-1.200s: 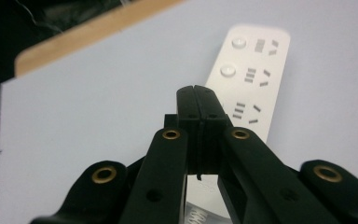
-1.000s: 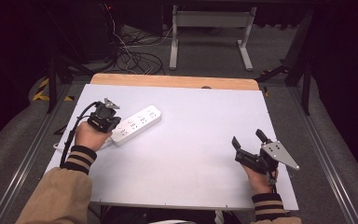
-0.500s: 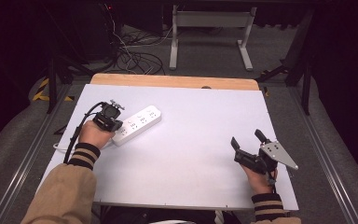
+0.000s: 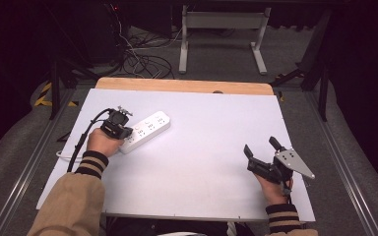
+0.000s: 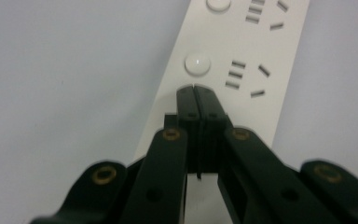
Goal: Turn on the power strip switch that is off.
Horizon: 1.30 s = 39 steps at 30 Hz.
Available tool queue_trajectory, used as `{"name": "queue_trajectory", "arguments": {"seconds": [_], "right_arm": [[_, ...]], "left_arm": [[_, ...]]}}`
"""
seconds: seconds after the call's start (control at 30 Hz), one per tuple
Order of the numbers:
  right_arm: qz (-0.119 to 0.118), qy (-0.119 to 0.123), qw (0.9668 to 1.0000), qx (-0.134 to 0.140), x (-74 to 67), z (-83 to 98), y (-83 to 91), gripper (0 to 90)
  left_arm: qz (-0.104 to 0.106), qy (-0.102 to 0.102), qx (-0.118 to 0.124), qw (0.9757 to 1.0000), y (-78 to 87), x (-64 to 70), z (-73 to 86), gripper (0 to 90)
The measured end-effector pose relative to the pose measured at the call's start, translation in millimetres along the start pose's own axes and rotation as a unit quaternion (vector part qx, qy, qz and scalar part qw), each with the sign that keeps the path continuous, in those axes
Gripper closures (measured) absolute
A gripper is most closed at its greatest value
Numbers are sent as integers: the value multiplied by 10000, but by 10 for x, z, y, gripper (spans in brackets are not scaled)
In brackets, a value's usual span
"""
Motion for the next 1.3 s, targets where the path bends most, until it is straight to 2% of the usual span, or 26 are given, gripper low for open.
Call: {"name": "queue_trajectory", "arguments": {"seconds": [0.13,0.3,0.33,0.47,0.53,0.67,0.83,1.3], "right_arm": [[-2,-7,10000,17,0,0,9,81],[18,-49,10000,1,16,7,14,81],[21,-31,10000,21,15,5,16,81],[28,-22,10000,5,3,6,15,81],[16,-29,10000,2,3,7,13,81],[17,-23,10000,19,9,5,16,81],[23,-2,10000,35,7,2,19,81],[-4,11,10000,43,-4,0,20,81]], "left_arm": [[43,-60,16,10000,4,-11,7,900],[-74,-4,126,9999,32,-72,28,900],[-3,-6,81,10000,41,-84,31,900],[-72,-50,69,9999,28,-72,51,900],[-183,-96,46,9998,31,-72,56,900],[-141,-47,76,9999,27,-76,72,900],[-290,-61,134,9995,20,-33,95,900],[-294,37,104,9995,10,-28,94,900]]}}
Point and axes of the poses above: each handheld gripper's, and its own axes: y roughly backward along the jaws, z roughly out of its underside, x roughly to its right, the point moved 1 cm from there along -y, roughly forward along the jaws, and after that the axes turned 9 degrees about -z, right-handed, at the moved point
